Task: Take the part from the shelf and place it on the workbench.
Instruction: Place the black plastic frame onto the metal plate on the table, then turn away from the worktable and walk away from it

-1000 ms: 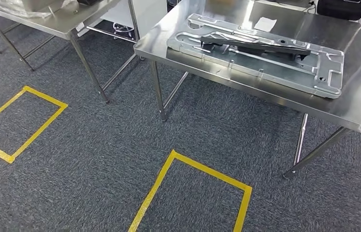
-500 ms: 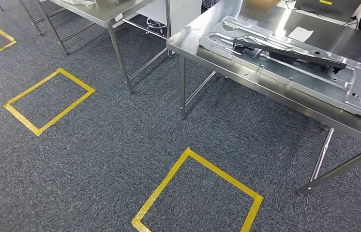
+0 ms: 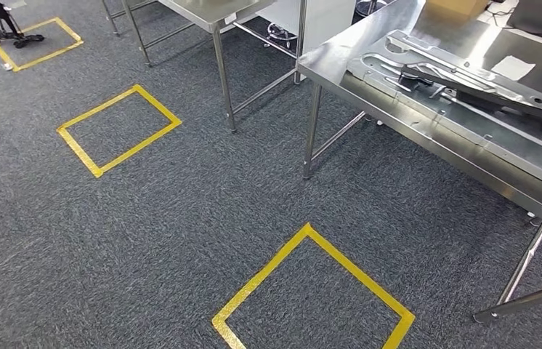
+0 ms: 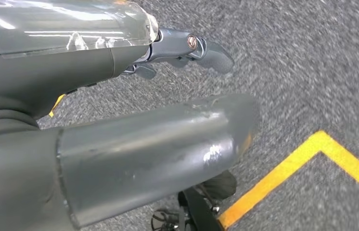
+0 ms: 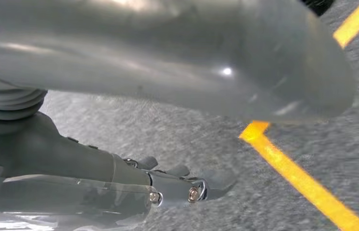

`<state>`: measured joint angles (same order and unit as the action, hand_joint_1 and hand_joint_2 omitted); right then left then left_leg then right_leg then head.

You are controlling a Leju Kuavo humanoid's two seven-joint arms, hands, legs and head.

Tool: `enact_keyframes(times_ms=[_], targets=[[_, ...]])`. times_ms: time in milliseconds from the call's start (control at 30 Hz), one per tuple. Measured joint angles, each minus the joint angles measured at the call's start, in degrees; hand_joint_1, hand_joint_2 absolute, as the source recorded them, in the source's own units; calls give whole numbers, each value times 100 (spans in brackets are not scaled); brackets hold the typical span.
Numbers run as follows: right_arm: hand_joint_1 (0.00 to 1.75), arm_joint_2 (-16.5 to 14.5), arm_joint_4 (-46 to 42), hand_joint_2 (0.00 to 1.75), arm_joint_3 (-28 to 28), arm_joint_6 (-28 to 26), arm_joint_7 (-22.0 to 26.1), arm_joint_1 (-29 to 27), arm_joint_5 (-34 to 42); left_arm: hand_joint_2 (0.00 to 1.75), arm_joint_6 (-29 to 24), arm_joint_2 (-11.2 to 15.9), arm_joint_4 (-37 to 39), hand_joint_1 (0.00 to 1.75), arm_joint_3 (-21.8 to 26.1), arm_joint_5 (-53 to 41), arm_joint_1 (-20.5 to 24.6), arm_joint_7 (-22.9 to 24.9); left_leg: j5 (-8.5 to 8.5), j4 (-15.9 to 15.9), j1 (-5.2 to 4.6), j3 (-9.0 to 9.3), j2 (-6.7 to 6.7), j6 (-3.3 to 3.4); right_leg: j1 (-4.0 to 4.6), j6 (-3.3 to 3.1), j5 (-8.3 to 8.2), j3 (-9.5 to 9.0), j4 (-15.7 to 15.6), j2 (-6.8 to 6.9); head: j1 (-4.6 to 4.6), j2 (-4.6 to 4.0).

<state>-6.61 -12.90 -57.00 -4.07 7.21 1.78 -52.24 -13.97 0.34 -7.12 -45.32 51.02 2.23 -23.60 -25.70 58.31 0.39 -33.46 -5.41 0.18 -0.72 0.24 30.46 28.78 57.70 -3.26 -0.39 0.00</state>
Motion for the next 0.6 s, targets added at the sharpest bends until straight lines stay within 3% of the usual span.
enact_keyframes(times_ms=[33, 100, 167, 200, 233, 267, 300, 367, 433, 467, 533, 600], targets=[[0, -3, 1, 0, 14, 11, -29, 2, -26, 0, -8, 2, 7, 0, -43, -18, -4, -21, 4, 11, 9, -18, -18, -31, -7, -37, -22, -2, -19, 62, 2, 0], [0, -7, 3, 0, 39, 33, -50, -6, -56, 0, -17, 3, 20, 0, -113, -25, 0, -69, -162, 261, 7, -145, 137, -80, -31, -116, -69, -5, -64, 194, -28, 0], [0, -8, 5, 0, 53, 49, -55, -30, -72, 0, -22, 10, 24, 0, -166, -23, 22, -110, -549, 936, 11, -442, 380, -119, -22, -153, -86, 10, -76, 330, -73, 0], [0, -8, 6, 0, 57, 52, -56, -41, -78, 0, -24, 14, 24, 0, -185, -23, 29, -121, -715, 1308, 21, -601, 436, -140, -14, -157, -86, 18, -73, 402, -86, 0], [0, -8, 7, 0, 61, 54, -56, -49, -81, 0, -24, 16, 24, 0, -200, -22, 28, -127, -800, 1568, 31, -702, 471, -157, -7, -157, -85, 24, -72, 474, -86, 0], [0, -8, 7, 0, 64, 55, -56, -51, -83, 0, -24, 16, 24, 0, -212, -23, 23, -129, -772, 1613, 37, -697, 494, -166, -4, -154, -83, 25, -70, 543, -87, 0], [0, -8, 8, 0, 67, 55, -57, -49, -85, 0, -24, 19, 25, 0, -223, -25, 18, -128, -644, 1430, 41, -578, 520, -167, -3, -148, -78, 20, -69, 608, -87, 0], [0, -9, 11, 0, 75, 56, -59, -41, -96, 0, -24, 27, 26, 0, -252, -45, 22, -120, -311, 615, 30, -124, 688, -142, 5, -117, -58, -7, -64, 726, -89, 0], [0, -10, 14, 0, 79, 60, -60, -38, -120, 0, -24, 32, 26, 0, -301, -80, 37, -90, -172, 54, -11, 168, 839, -78, 31, -63, -32, -27, -56, 829, -79, 0], [0, -10, 15, 0, 79, 64, -61, -35, -134, 0, -24, 32, 26, 0, -329, -94, 37, -64, -183, -20, -33, 191, 857, -47, 42, -34, -25, -32, -55, 874, -73, 0], [0, -9, 15, 0, 79, 74, -63, -10, -155, 0, -24, 31, 26, 0, -378, -106, 16, 9, -154, -45, -33, 175, 745, 23, 44, 31, -9, -53, -57, 943, -65, 0], [0, -4, 16, 0, 79, 80, -71, 1, -166, 0, -22, 27, 26, 0, -435, -103, 3, 88, -108, -105, -8, 187, 650, 99, 25, 92, 141, -3, 114, 764, -49, 0]])
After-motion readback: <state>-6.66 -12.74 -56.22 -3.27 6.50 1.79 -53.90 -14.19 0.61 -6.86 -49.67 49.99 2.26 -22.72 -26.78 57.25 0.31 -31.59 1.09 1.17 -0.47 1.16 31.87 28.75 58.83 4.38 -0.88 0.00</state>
